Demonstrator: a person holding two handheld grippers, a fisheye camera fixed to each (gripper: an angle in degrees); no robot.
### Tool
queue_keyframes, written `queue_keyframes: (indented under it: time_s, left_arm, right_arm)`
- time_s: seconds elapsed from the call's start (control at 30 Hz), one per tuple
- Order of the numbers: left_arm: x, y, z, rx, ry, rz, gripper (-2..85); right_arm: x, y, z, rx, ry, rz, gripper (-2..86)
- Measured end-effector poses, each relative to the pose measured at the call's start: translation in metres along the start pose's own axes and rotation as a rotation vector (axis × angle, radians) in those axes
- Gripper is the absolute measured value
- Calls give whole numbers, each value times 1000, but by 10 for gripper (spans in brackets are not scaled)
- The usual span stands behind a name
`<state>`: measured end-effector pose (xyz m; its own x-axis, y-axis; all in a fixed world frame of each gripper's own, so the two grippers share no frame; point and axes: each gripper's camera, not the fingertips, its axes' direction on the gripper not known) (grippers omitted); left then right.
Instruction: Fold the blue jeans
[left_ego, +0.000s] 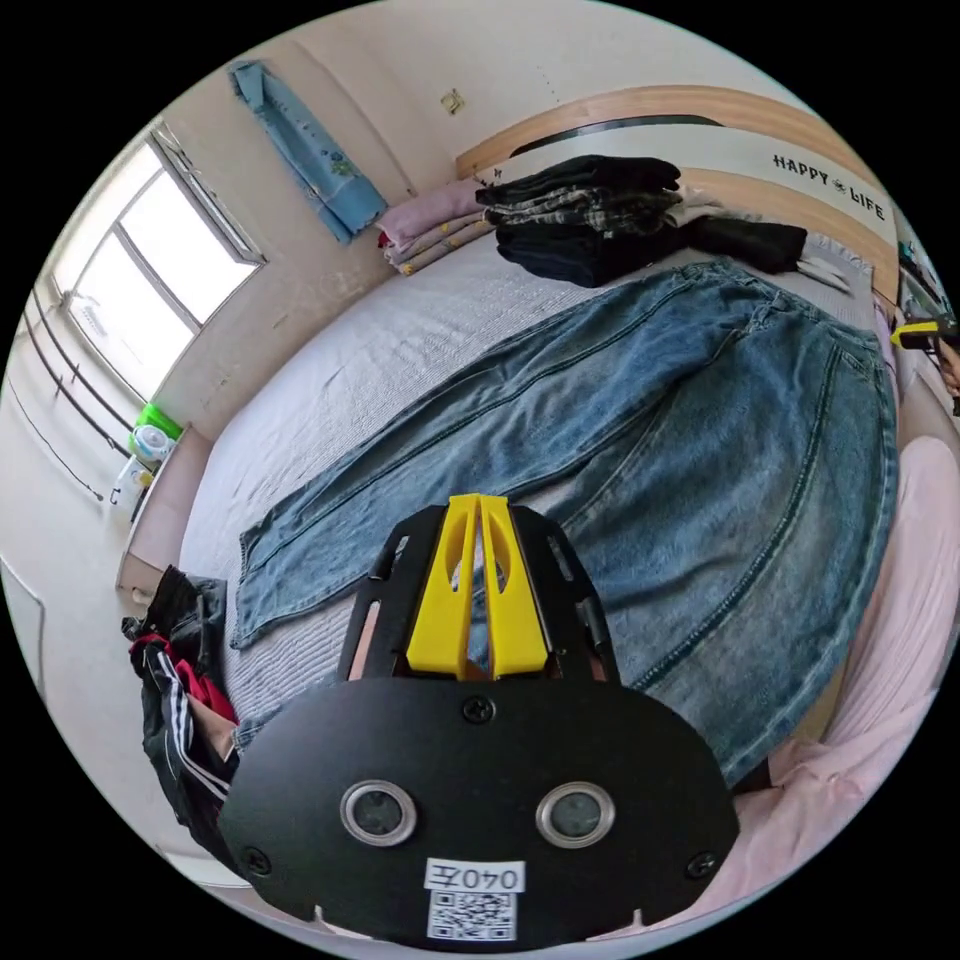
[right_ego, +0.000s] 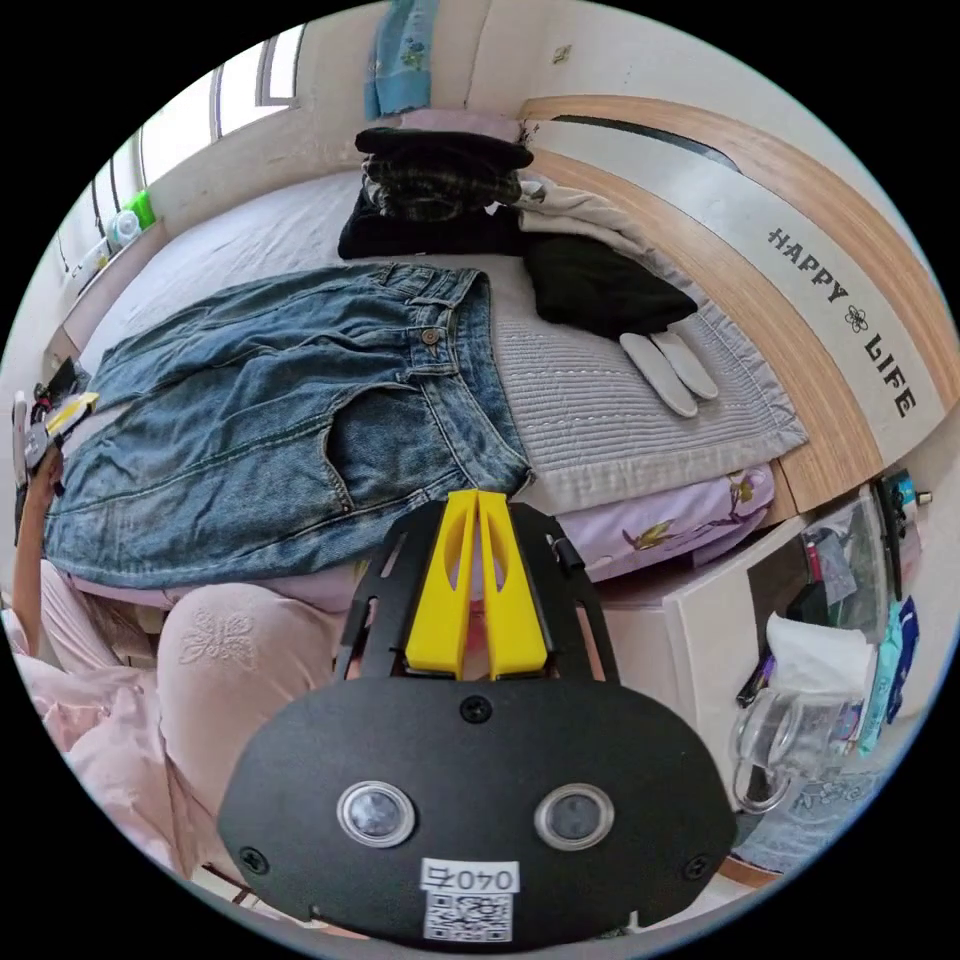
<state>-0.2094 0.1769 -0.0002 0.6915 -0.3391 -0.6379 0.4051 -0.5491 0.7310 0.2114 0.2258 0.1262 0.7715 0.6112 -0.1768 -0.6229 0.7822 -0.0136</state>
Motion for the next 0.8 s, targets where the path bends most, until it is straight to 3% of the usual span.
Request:
queue_keyframes:
  time_s: [0.13, 0.2, 0.23, 0.33, 0.43, 0.6, 0.8]
  left_arm:
    - [-10, 74, -9, -94, 170, -79, -9]
    - [-6, 110, 10, -260, 230, -64, -9]
    - [-7, 118, 9, -217, 225, -76, -9]
    - [-33, 134, 1, -270, 277, -98, -9]
    - [-85, 160, -35, -178, 157, -204, -9]
    - [-212, 270, -72, -158, 108, -662, -9]
    - [-277, 412, -97, -110, 128, -1062, -8]
  right_arm:
    - [-1, 18, 13, 56, -195, 84, -10]
    - [-5, 20, 36, -19, -177, 85, -10]
    - [-6, 22, 61, -156, -125, 56, -10]
    - [7, 23, 55, -184, -167, 144, -9]
    - [7, 28, 30, -98, -86, 136, -6]
    - [29, 40, 29, -61, -220, 233, 29]
    - [39, 59, 49, -44, -306, 311, 57]
